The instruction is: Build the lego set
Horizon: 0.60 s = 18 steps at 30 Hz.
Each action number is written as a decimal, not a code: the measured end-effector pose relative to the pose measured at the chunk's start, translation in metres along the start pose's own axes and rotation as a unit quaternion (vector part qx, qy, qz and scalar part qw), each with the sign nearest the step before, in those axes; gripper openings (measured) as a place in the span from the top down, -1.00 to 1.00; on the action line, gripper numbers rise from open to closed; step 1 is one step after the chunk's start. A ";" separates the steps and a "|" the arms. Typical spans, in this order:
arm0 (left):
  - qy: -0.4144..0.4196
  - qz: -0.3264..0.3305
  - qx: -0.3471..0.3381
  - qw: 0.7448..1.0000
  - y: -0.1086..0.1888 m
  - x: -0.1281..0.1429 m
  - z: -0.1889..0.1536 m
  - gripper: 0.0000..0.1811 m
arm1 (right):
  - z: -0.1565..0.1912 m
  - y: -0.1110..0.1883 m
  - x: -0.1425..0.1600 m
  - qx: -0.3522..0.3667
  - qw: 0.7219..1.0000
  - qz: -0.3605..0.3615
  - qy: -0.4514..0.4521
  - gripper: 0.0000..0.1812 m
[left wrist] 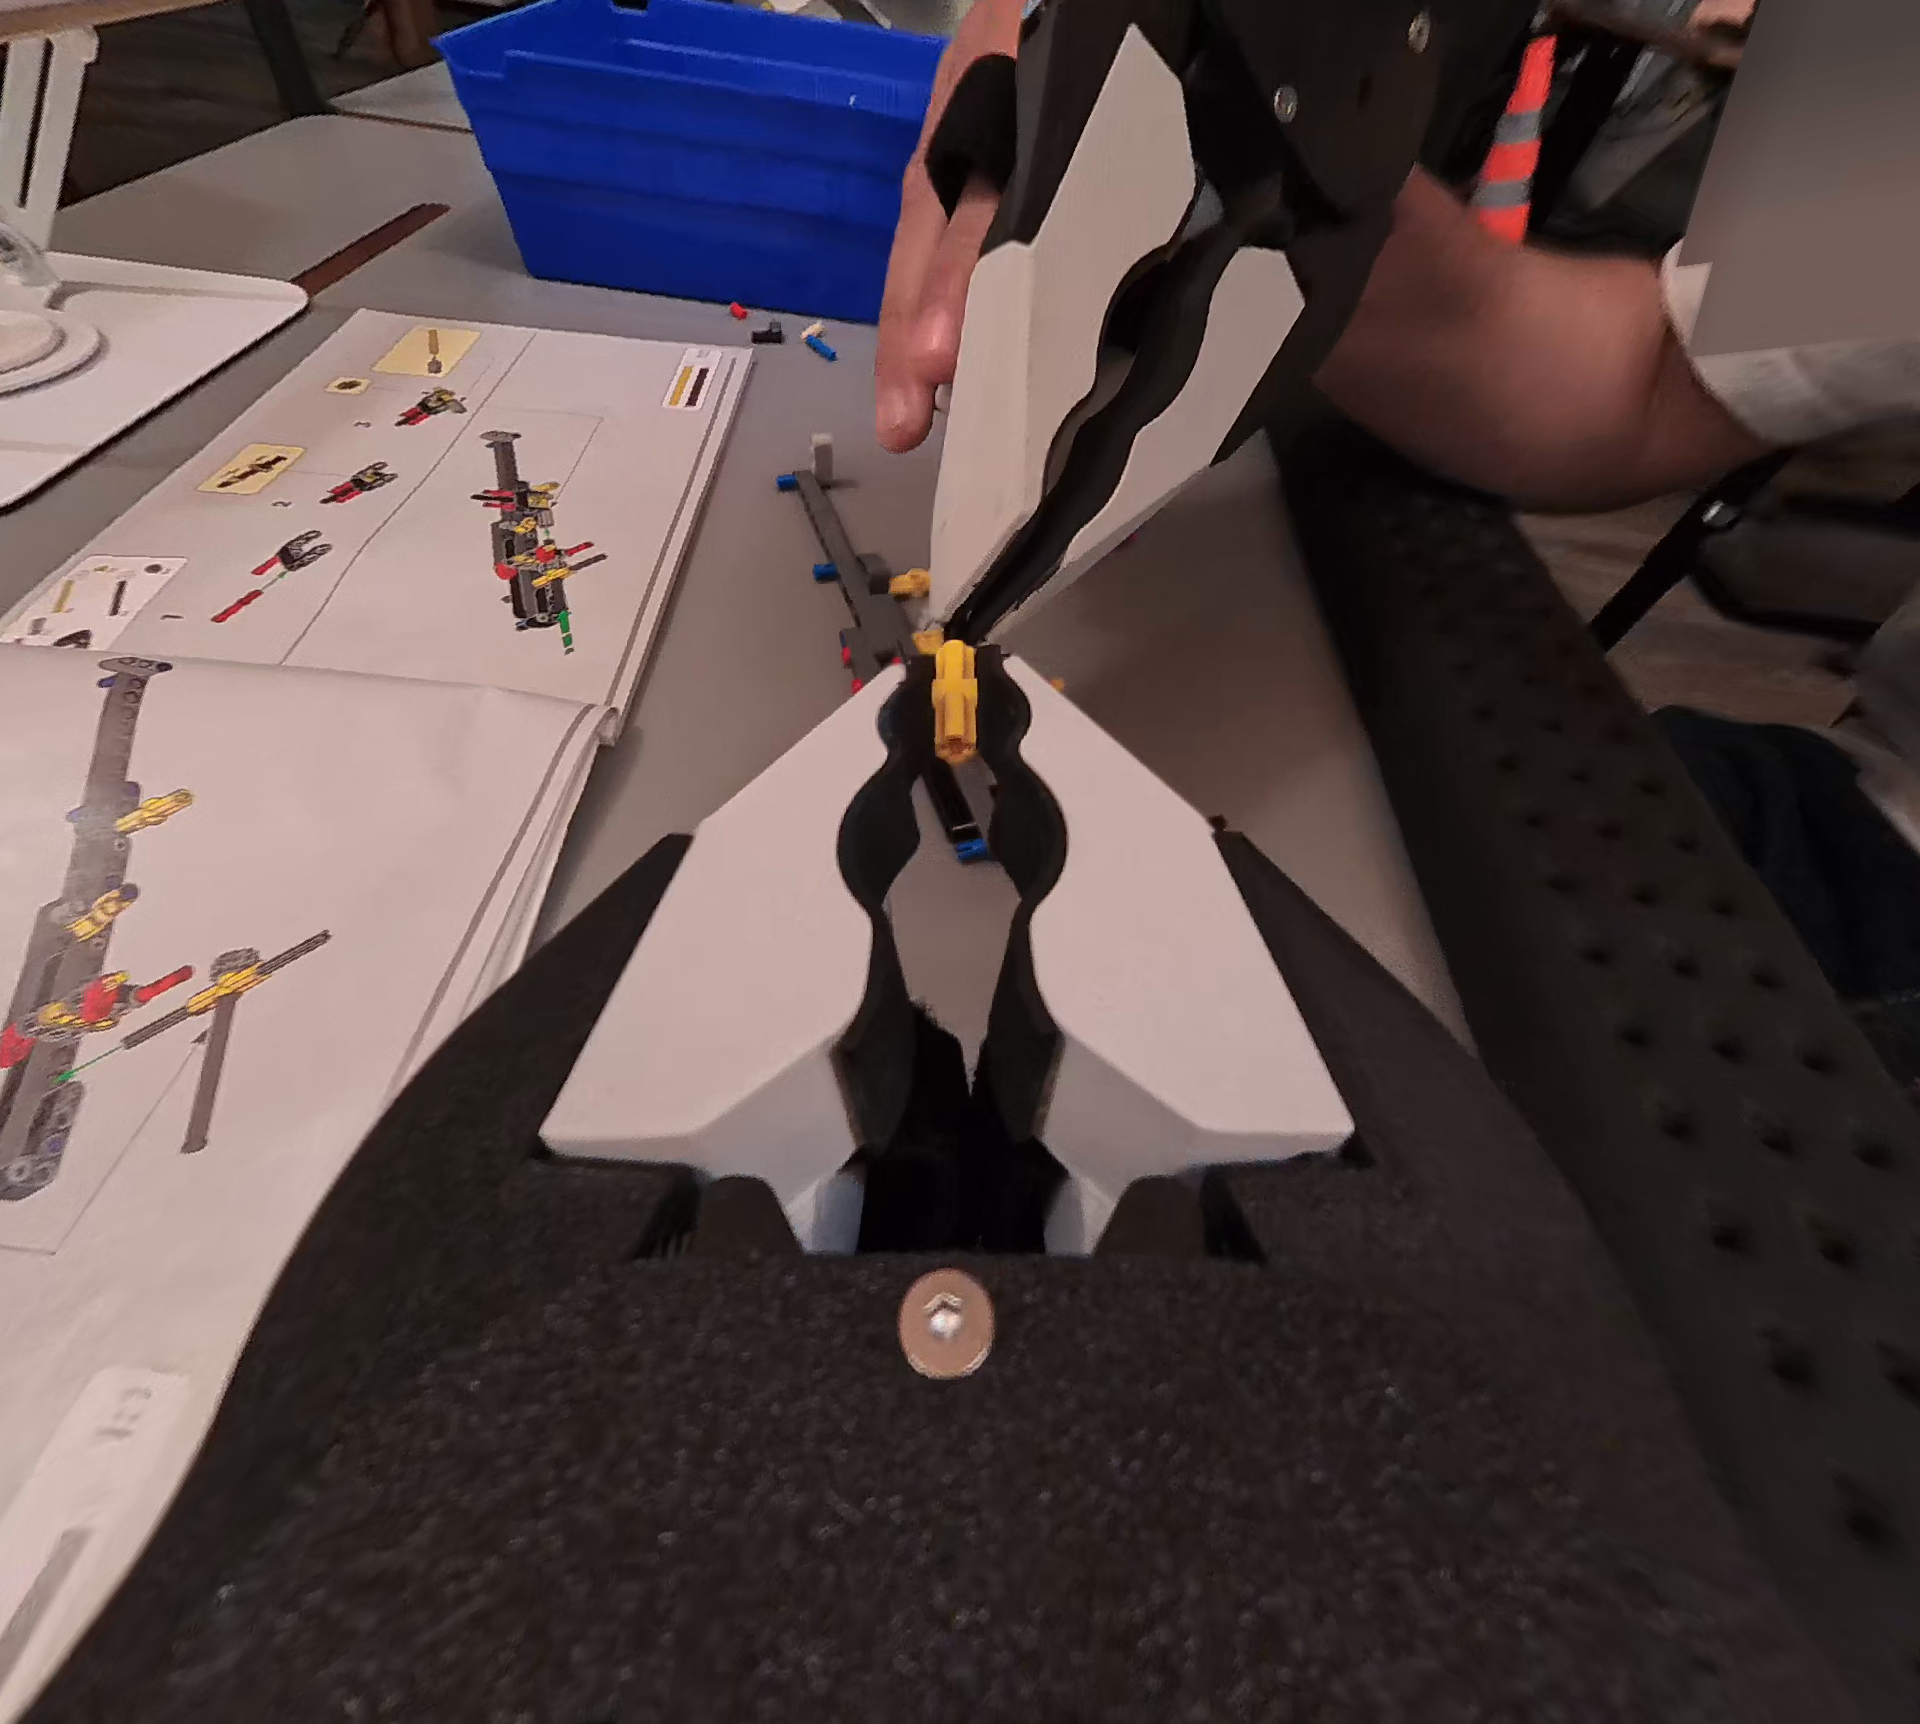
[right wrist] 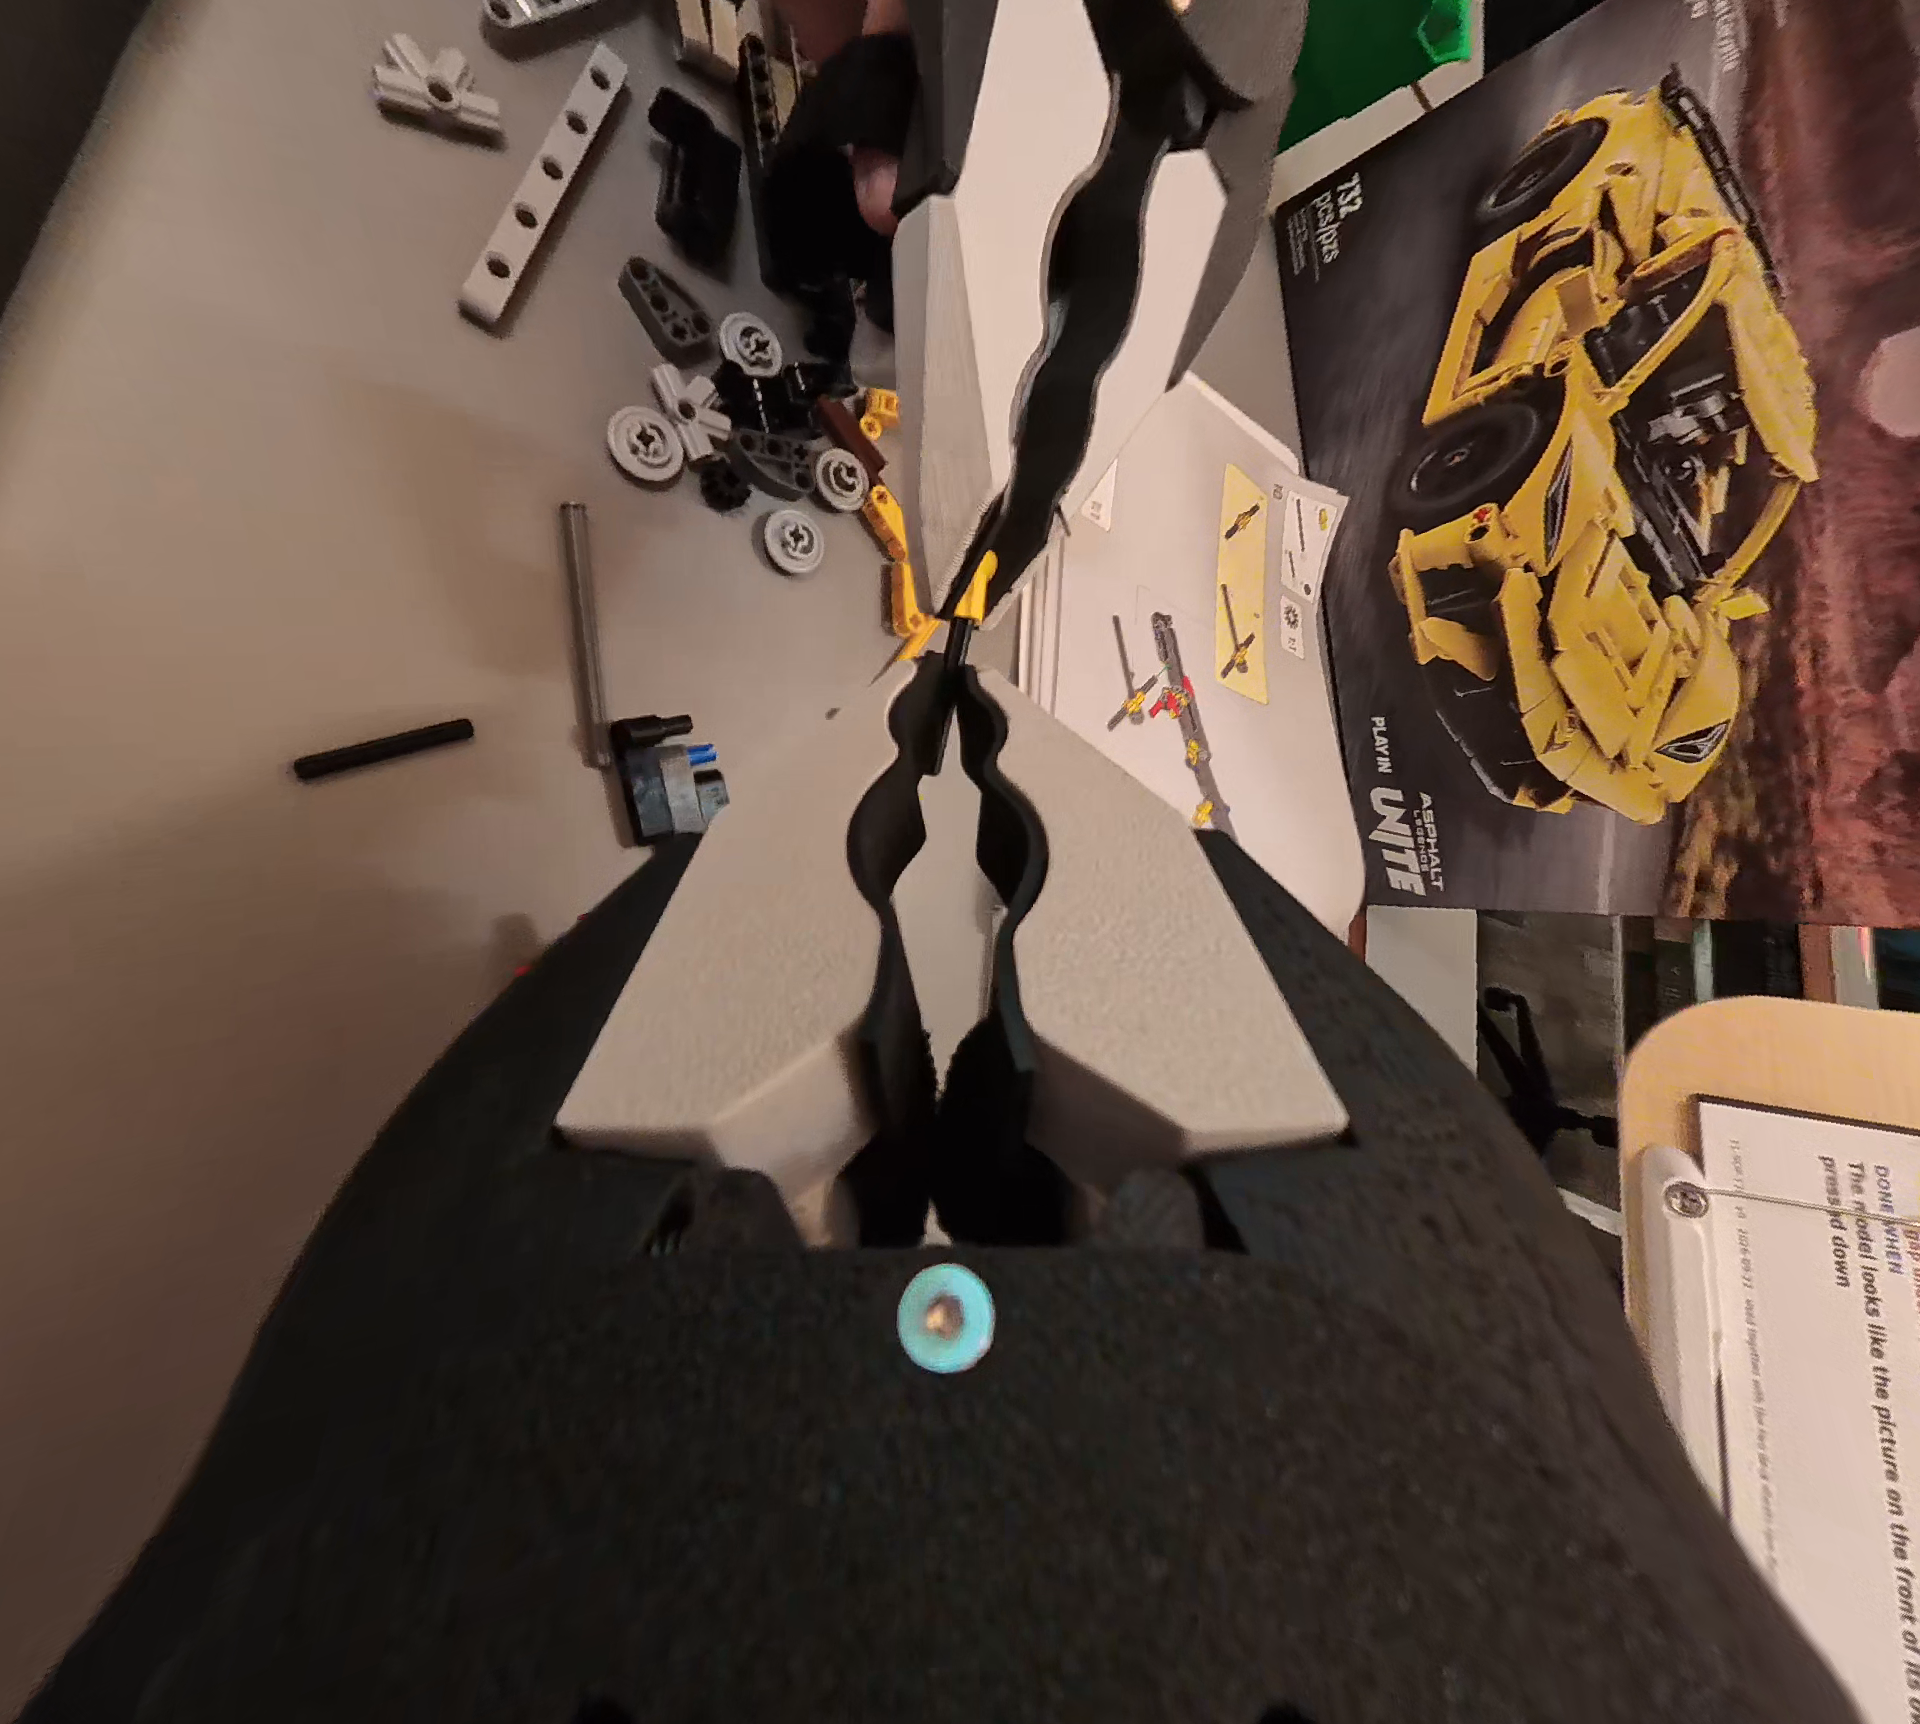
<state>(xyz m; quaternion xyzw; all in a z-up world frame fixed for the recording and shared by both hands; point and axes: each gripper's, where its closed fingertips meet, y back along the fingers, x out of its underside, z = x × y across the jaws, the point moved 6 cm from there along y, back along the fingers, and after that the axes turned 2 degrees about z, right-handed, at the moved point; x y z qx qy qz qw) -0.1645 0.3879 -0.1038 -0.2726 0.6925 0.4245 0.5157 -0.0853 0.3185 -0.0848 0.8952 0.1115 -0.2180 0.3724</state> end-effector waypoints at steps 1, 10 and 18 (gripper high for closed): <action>-0.011 0.012 -0.008 1.000 -0.001 0.001 0.000 0.94 | 0.002 -0.002 0.001 -0.005 1.000 0.006 0.002 0.98; -0.059 0.094 -0.044 0.993 -0.005 0.012 -0.003 0.94 | 0.011 -0.016 0.004 -0.027 0.999 0.044 0.016 0.98; -0.116 0.159 -0.105 0.975 -0.013 0.019 0.001 0.93 | 0.013 -0.027 0.012 -0.043 0.996 0.072 0.002 0.98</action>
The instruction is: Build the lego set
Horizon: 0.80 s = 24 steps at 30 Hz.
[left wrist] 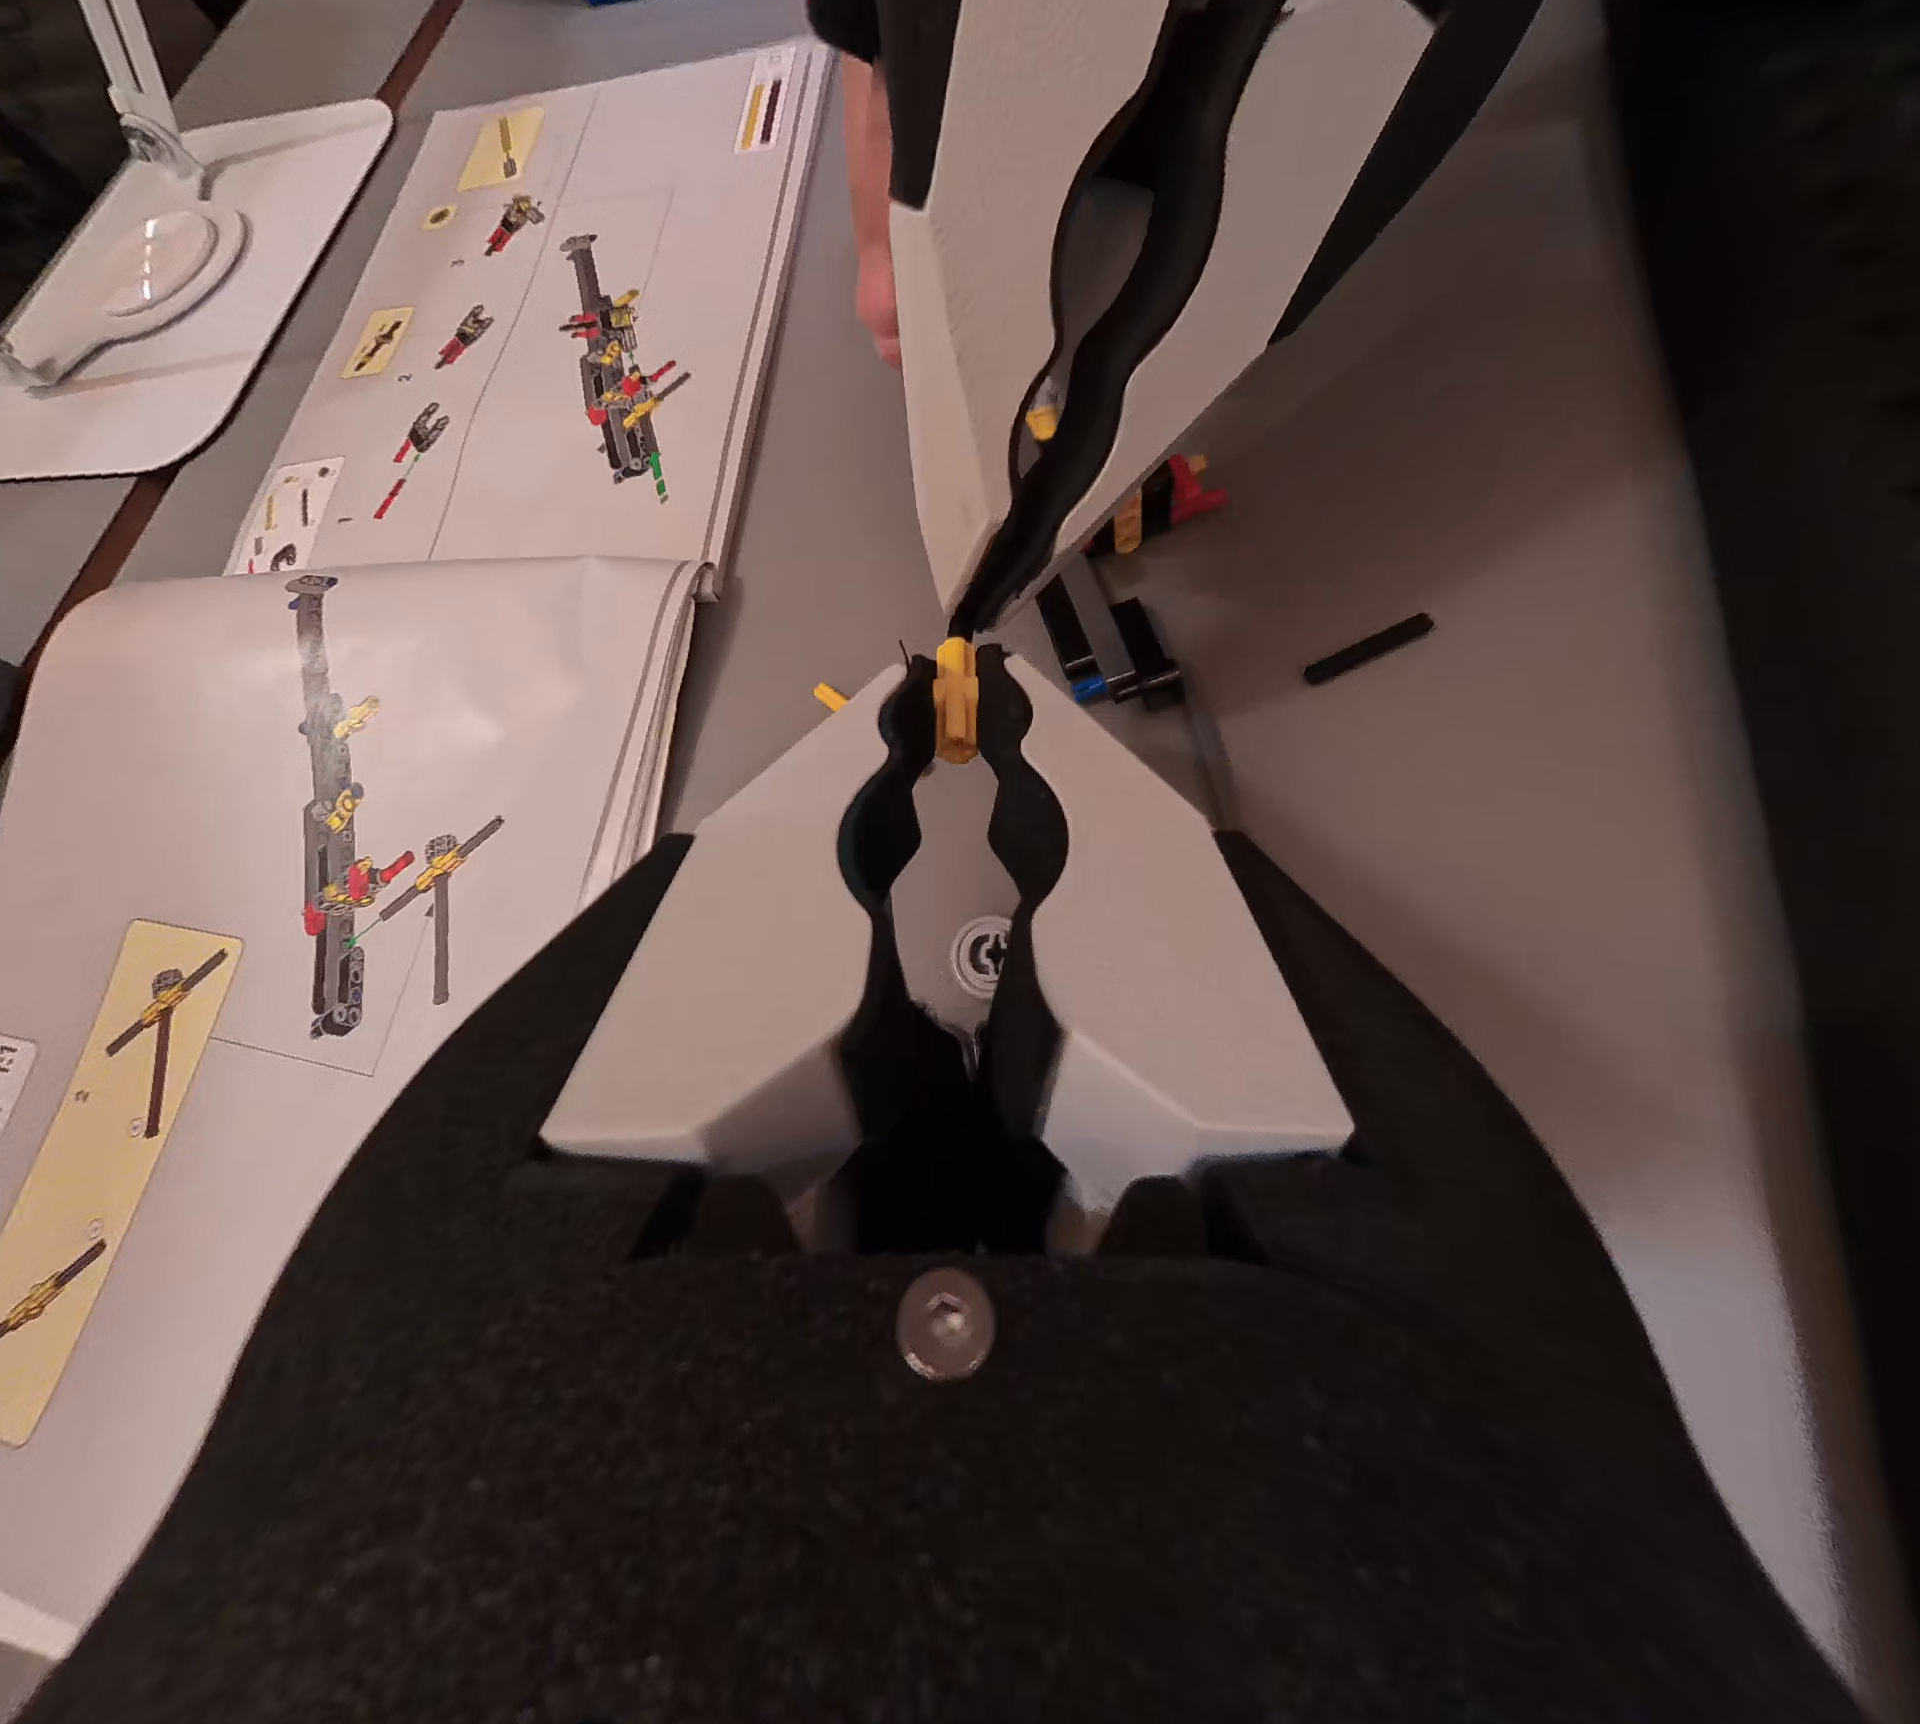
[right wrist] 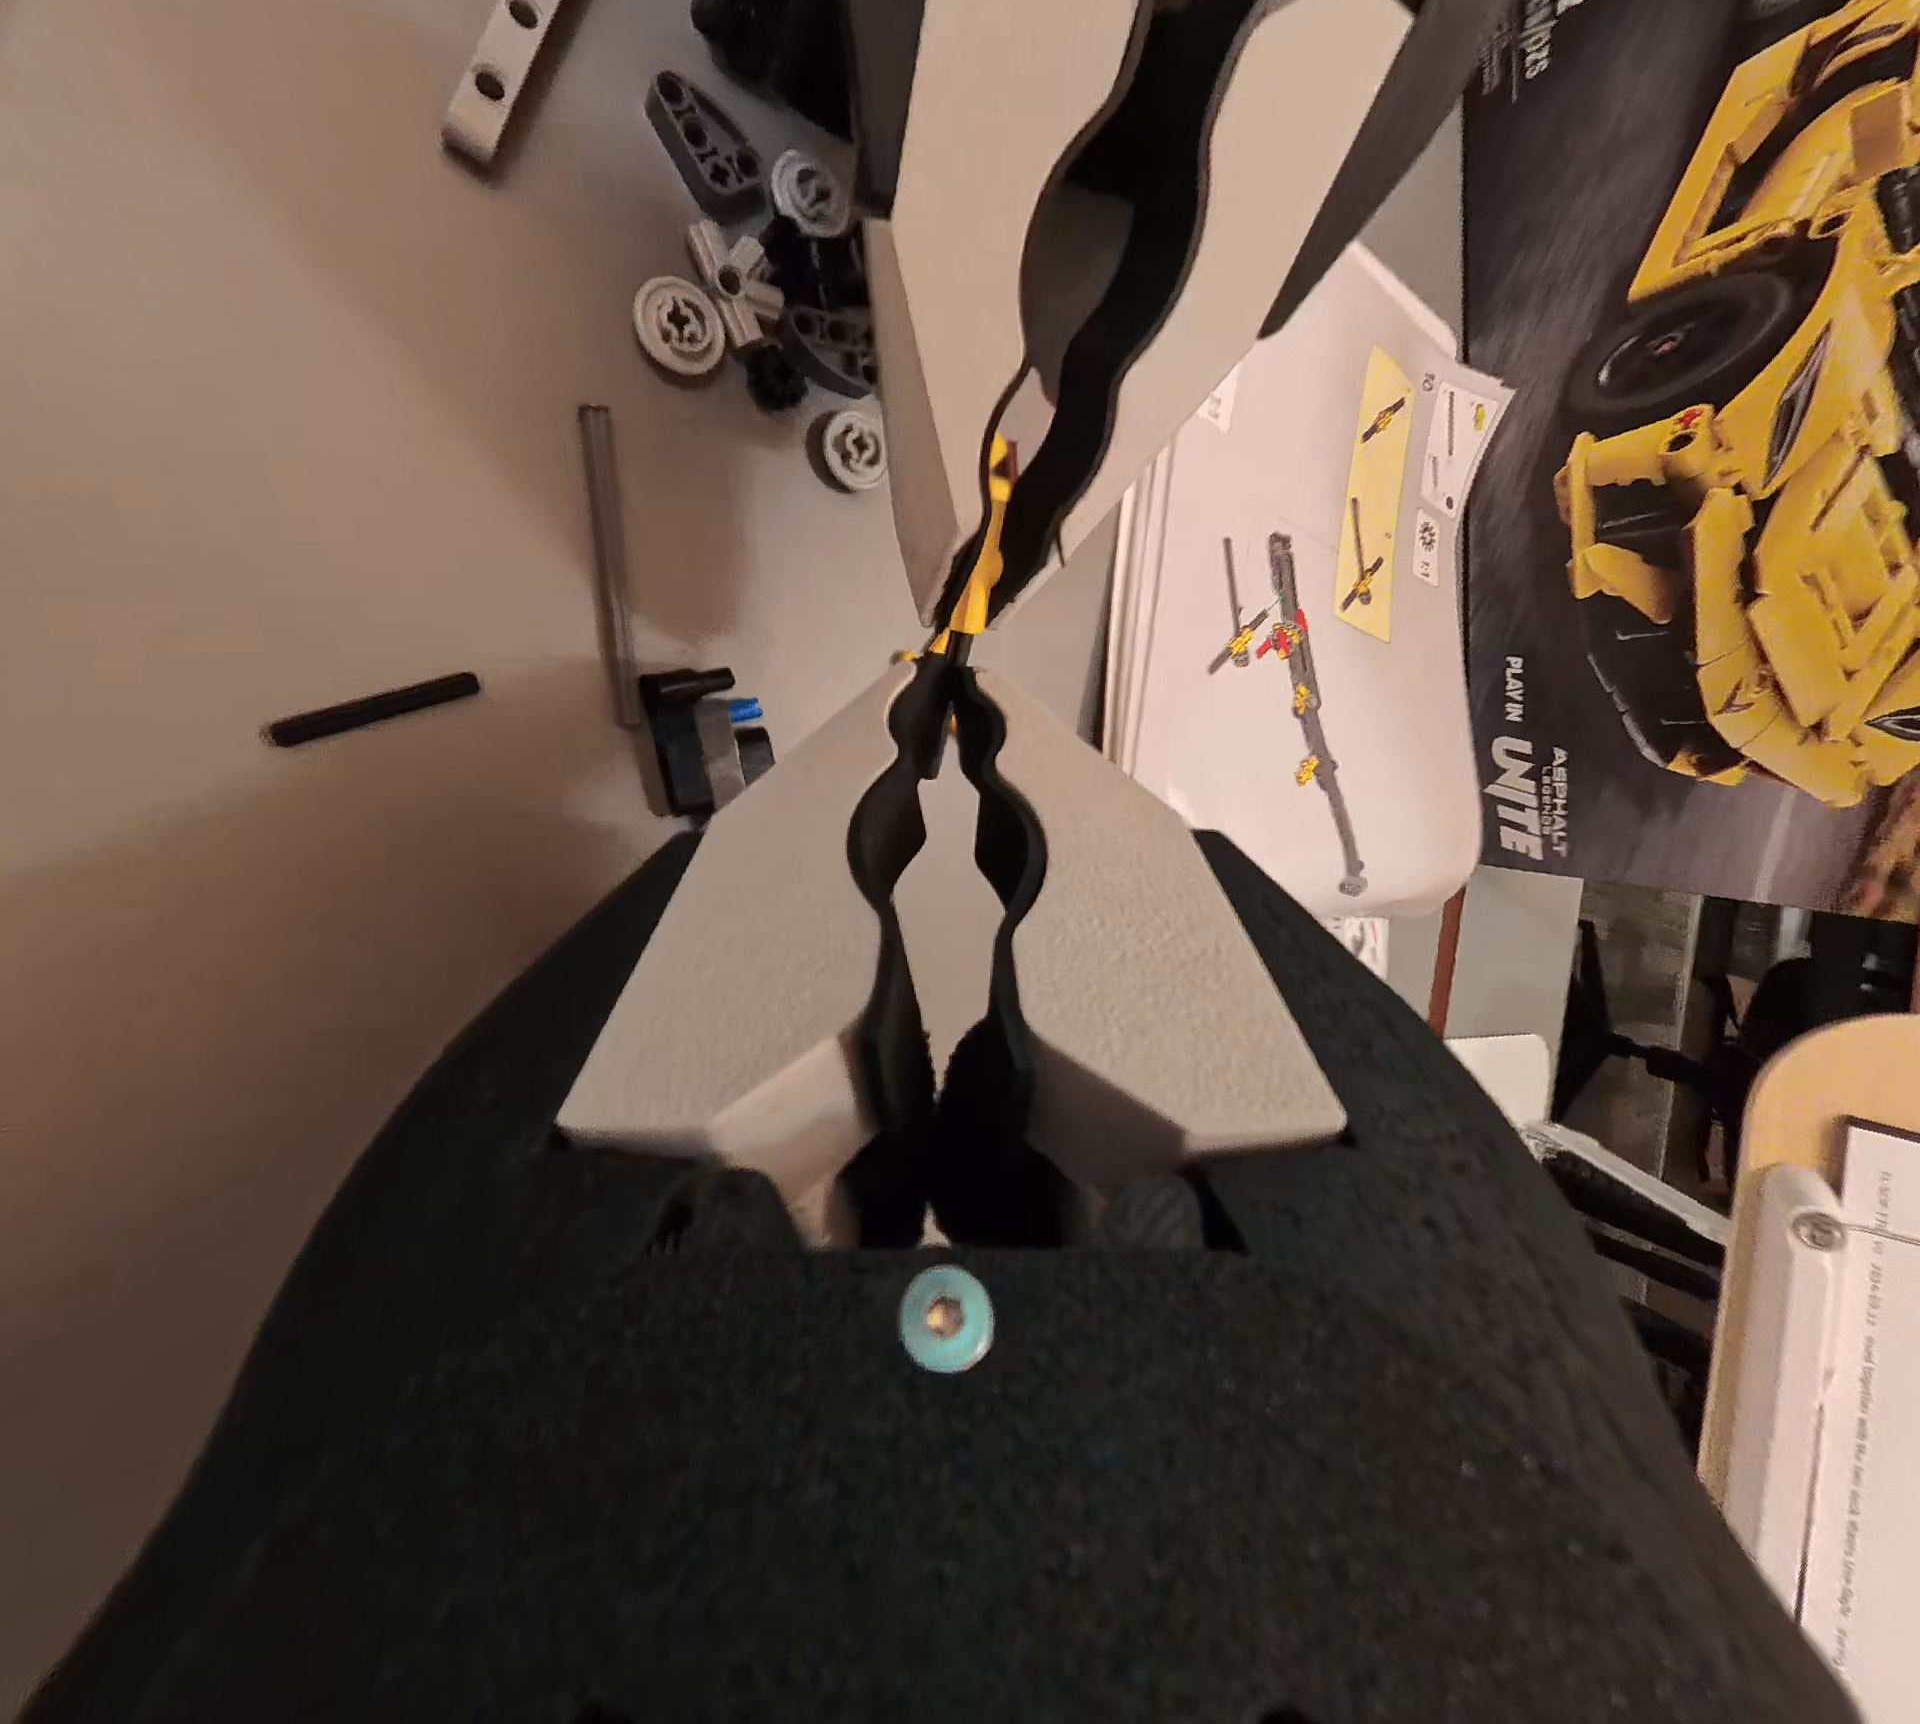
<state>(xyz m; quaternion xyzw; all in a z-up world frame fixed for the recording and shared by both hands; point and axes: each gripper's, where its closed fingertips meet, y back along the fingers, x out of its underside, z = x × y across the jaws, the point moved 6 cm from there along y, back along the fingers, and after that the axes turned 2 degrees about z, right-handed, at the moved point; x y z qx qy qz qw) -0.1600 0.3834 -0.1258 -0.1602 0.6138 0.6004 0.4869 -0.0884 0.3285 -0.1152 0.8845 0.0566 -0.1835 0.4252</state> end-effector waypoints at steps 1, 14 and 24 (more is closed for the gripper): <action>-0.005 0.012 0.000 1.000 -0.004 0.002 -0.001 0.93 | 0.002 -0.003 0.002 -0.008 1.000 0.005 0.002 0.99; 0.066 -0.083 0.054 0.993 0.003 -0.002 0.008 0.93 | -0.018 0.017 0.014 0.031 0.987 -0.095 -0.126 0.98; 0.104 -0.238 0.075 0.963 0.037 -0.027 0.013 0.94 | -0.034 0.040 0.003 -0.079 0.888 -0.345 -0.294 0.79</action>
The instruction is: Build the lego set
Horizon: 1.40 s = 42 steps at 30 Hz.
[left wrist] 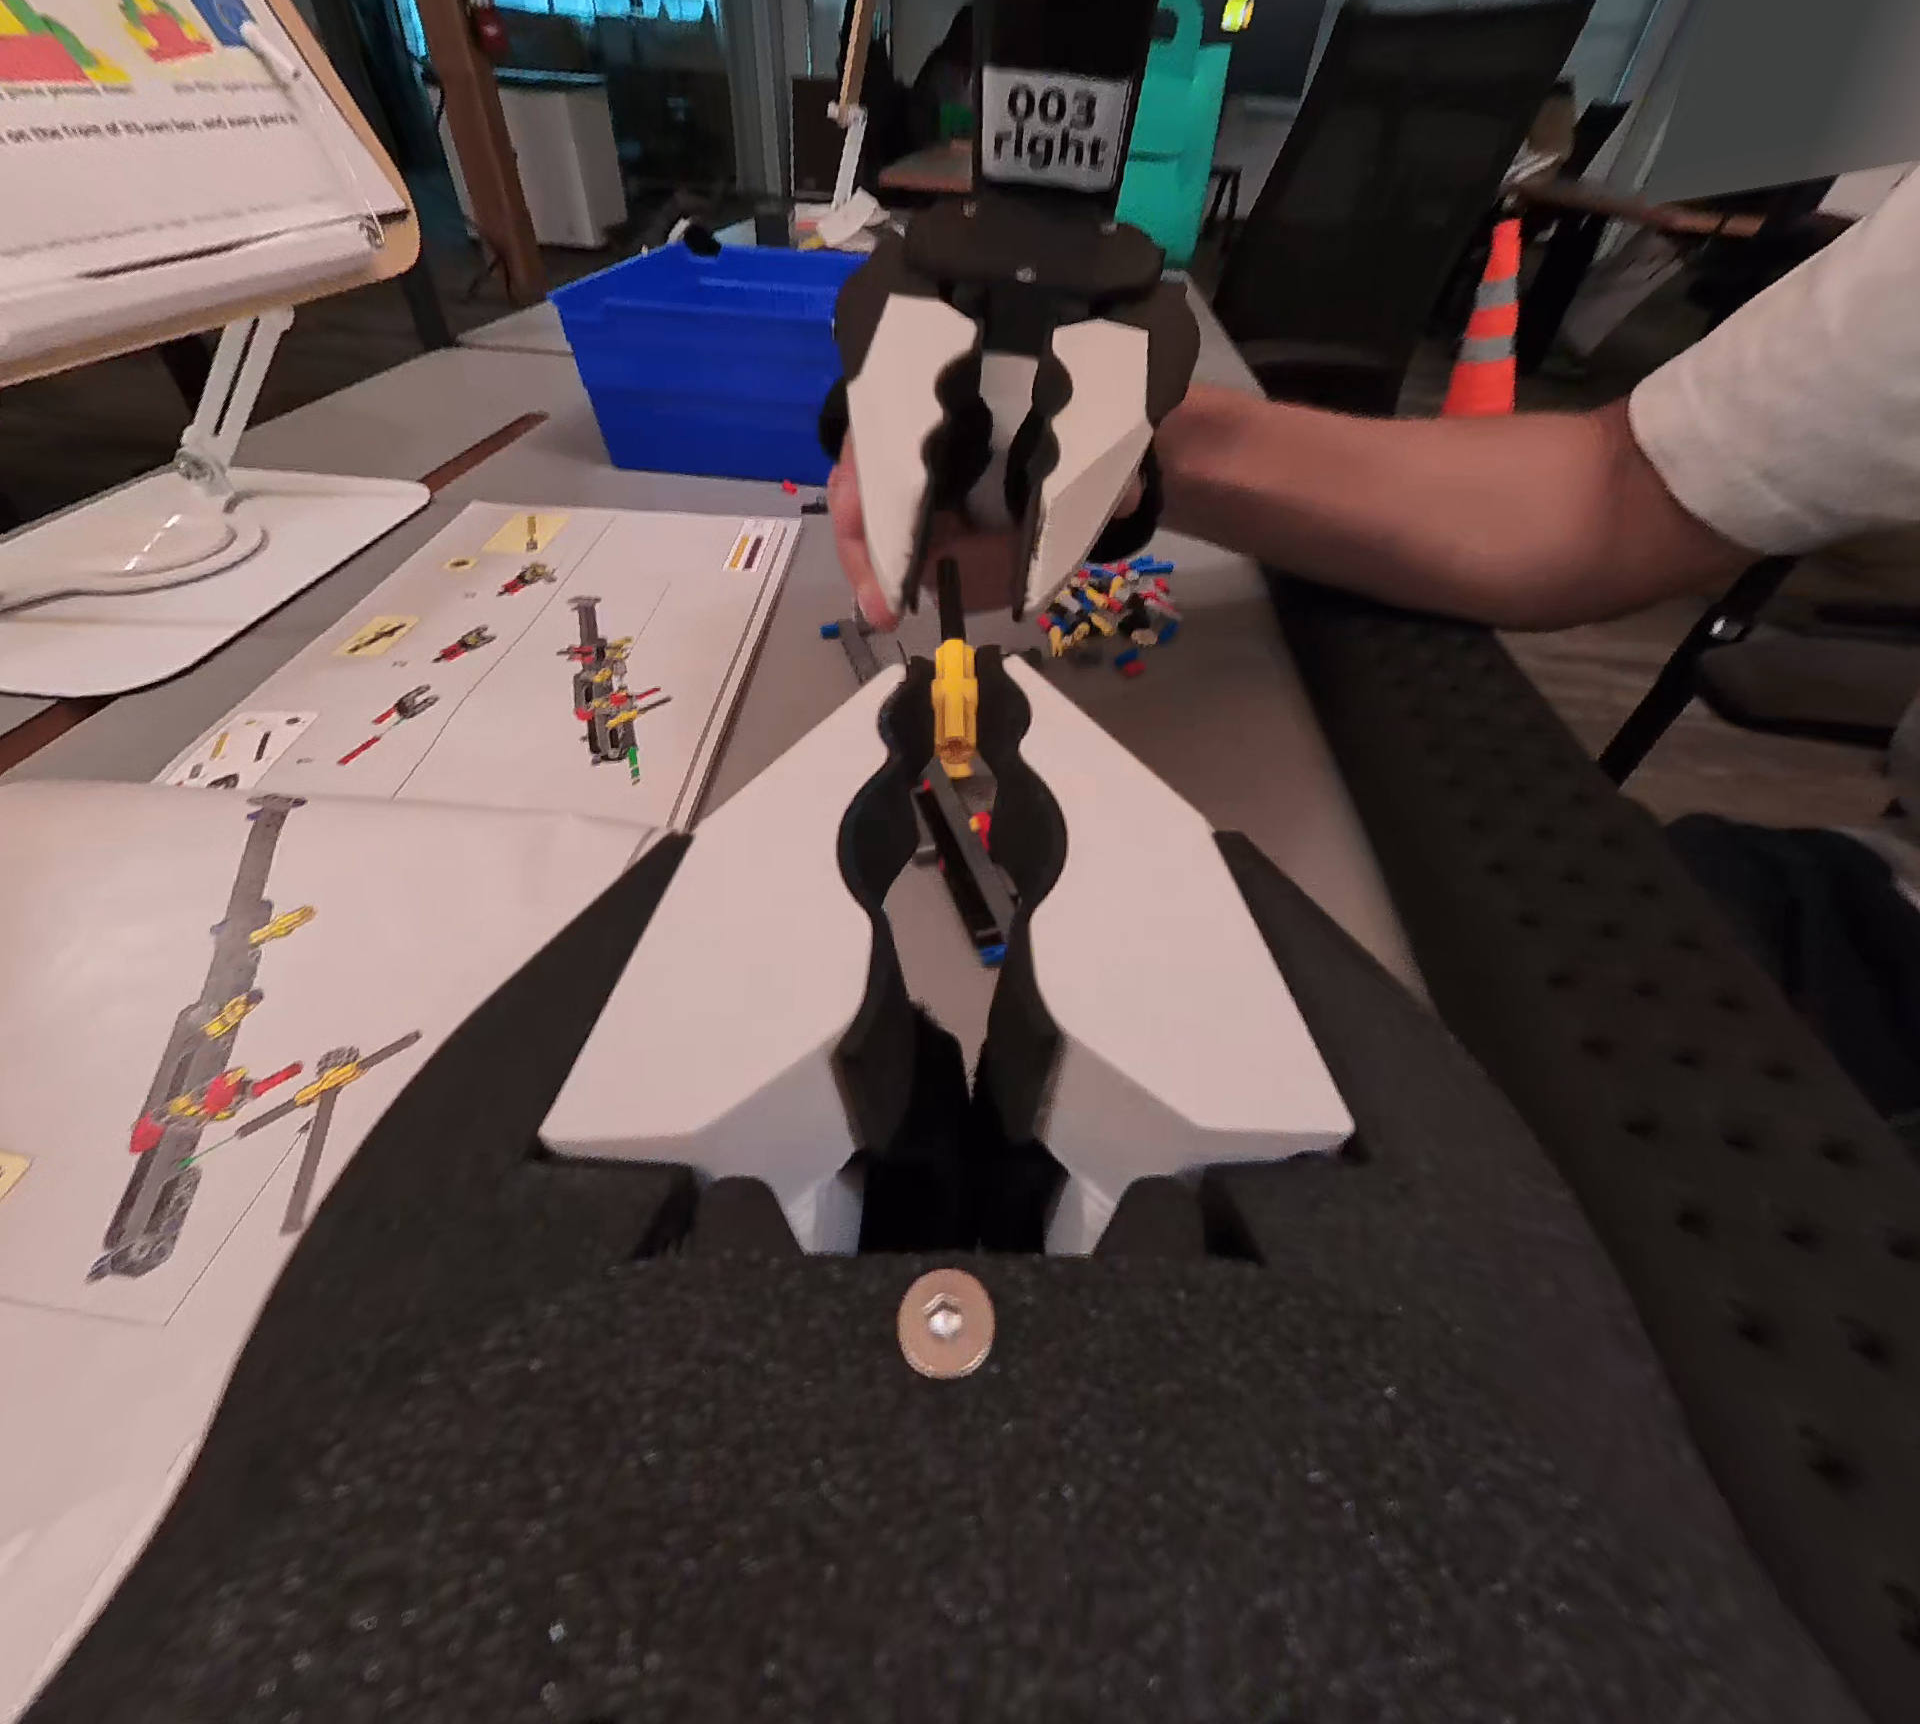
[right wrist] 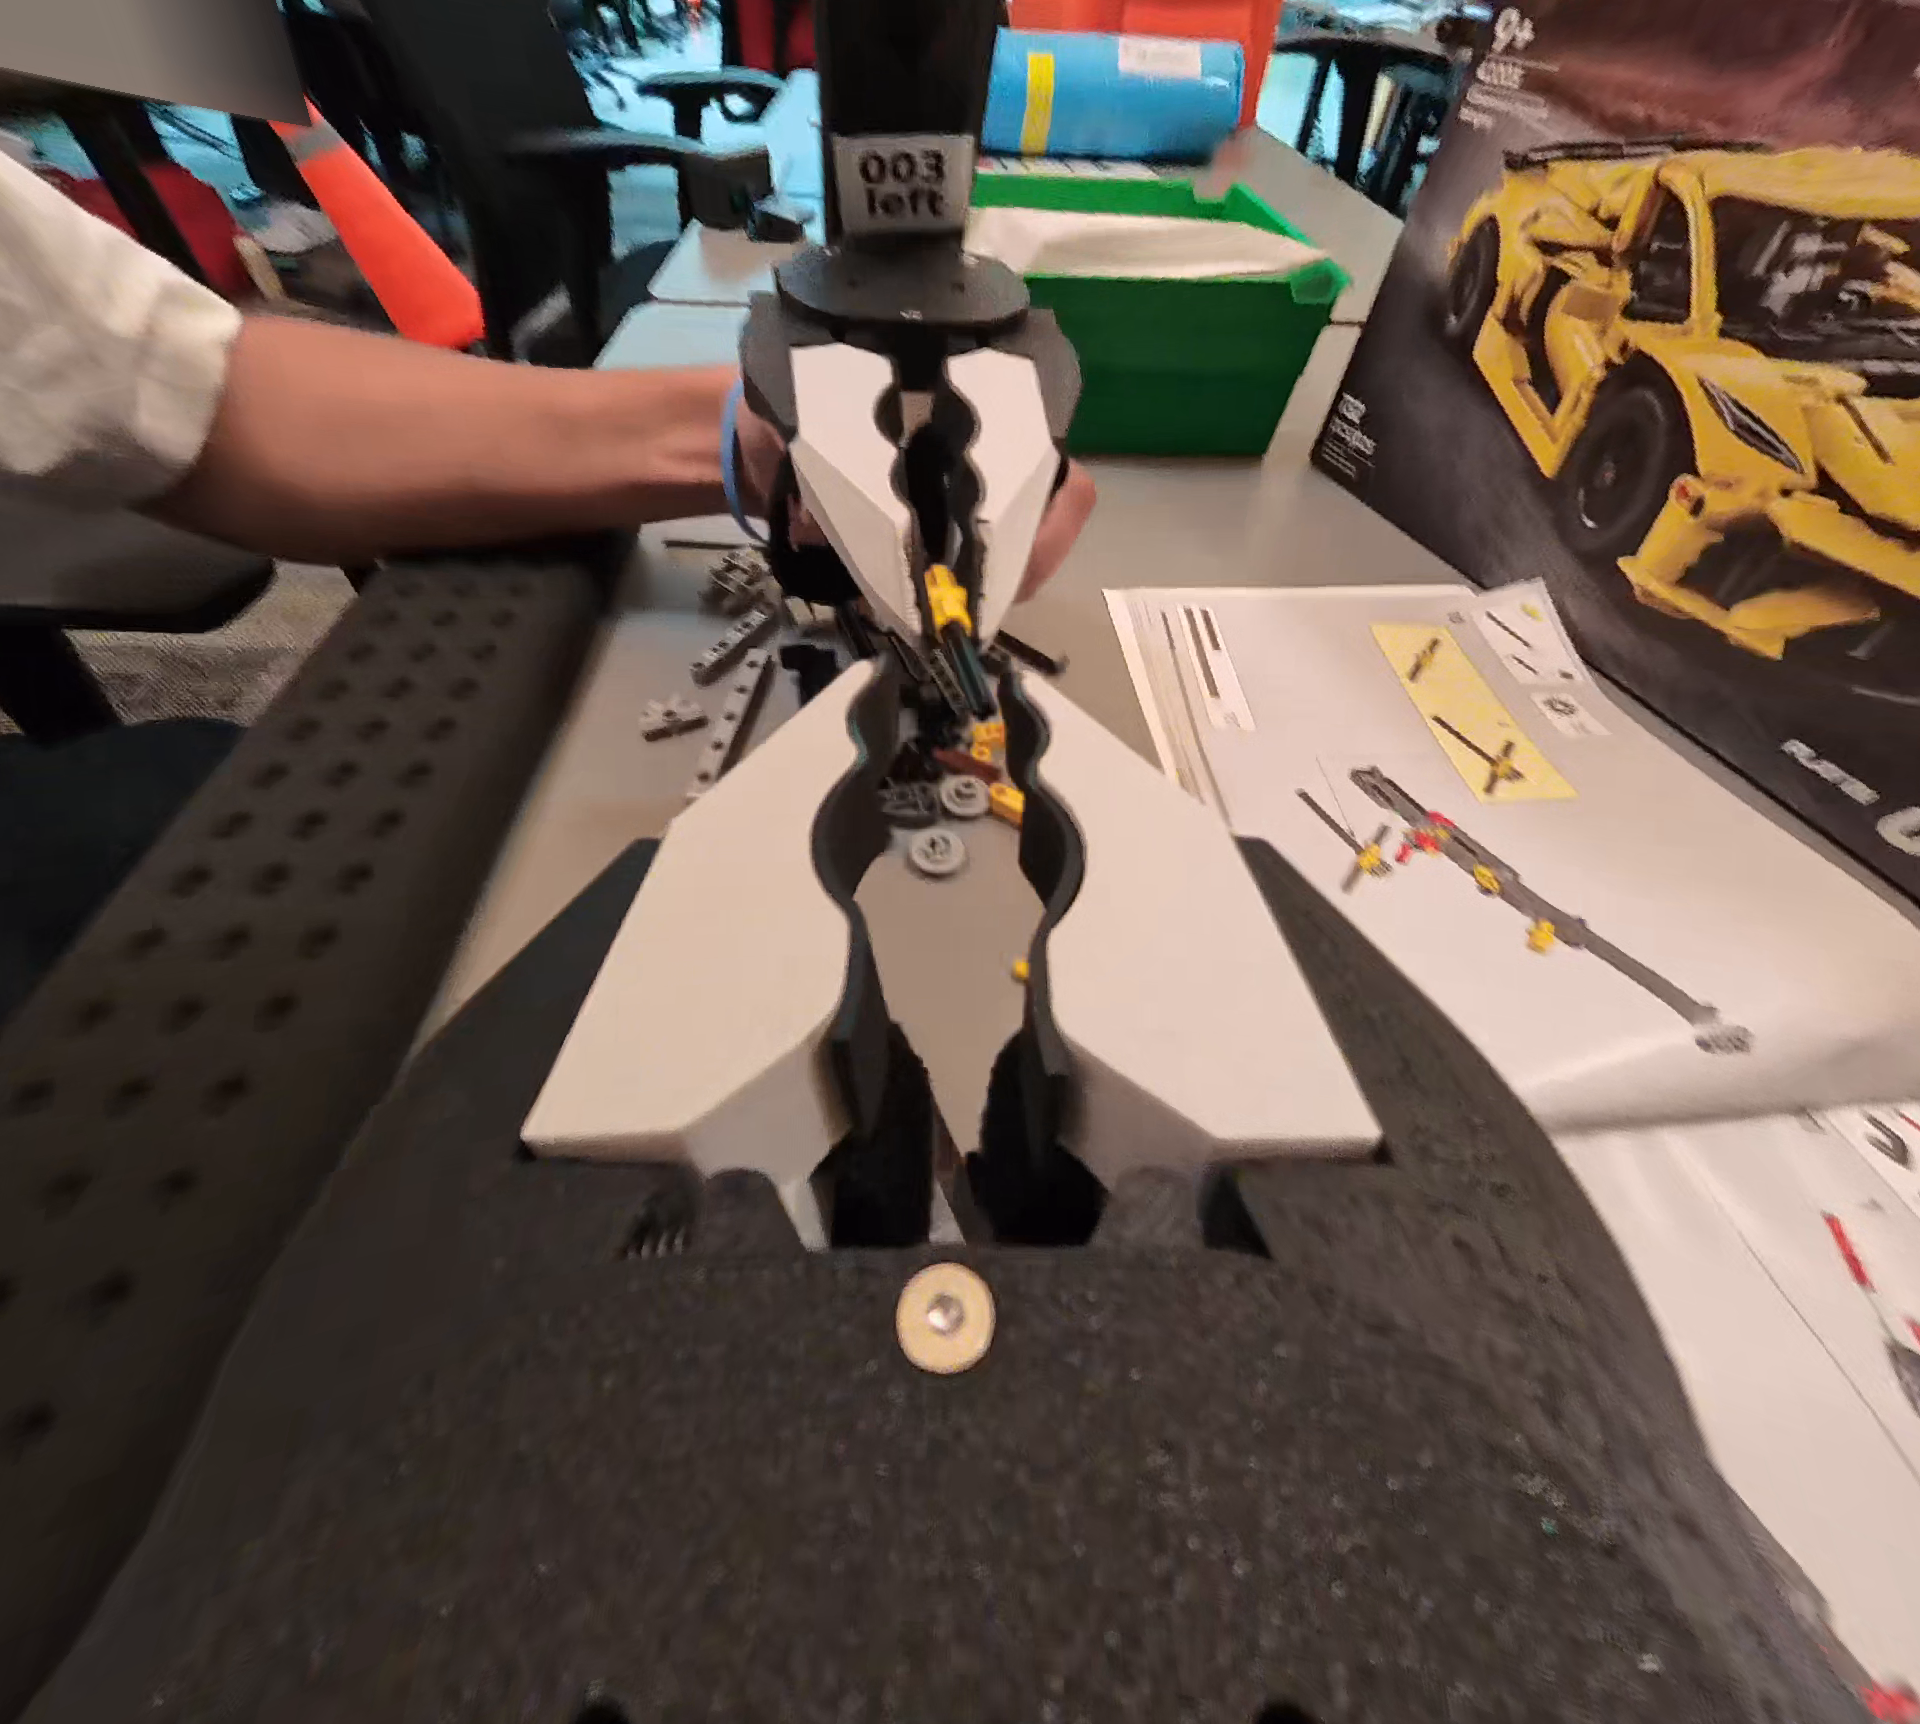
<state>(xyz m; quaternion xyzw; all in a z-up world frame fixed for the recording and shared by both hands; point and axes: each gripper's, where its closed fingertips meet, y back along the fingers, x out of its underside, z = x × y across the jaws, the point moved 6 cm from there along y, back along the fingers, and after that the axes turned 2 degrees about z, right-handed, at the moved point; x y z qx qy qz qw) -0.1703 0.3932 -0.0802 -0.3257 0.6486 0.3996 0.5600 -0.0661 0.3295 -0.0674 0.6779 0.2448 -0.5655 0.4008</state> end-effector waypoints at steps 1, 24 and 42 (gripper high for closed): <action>0.002 -0.008 0.005 1.000 0.000 -0.002 -0.001 0.94 | 0.001 -0.002 -0.001 -0.005 1.000 -0.002 0.000 0.80; 0.004 0.000 0.025 1.000 -0.003 0.000 -0.006 0.94 | 0.005 -0.004 0.004 -0.021 1.000 0.011 0.009 0.97; -0.004 0.032 0.029 0.999 -0.012 0.009 -0.010 0.94 | 0.008 -0.005 0.010 -0.031 0.998 0.053 0.010 0.97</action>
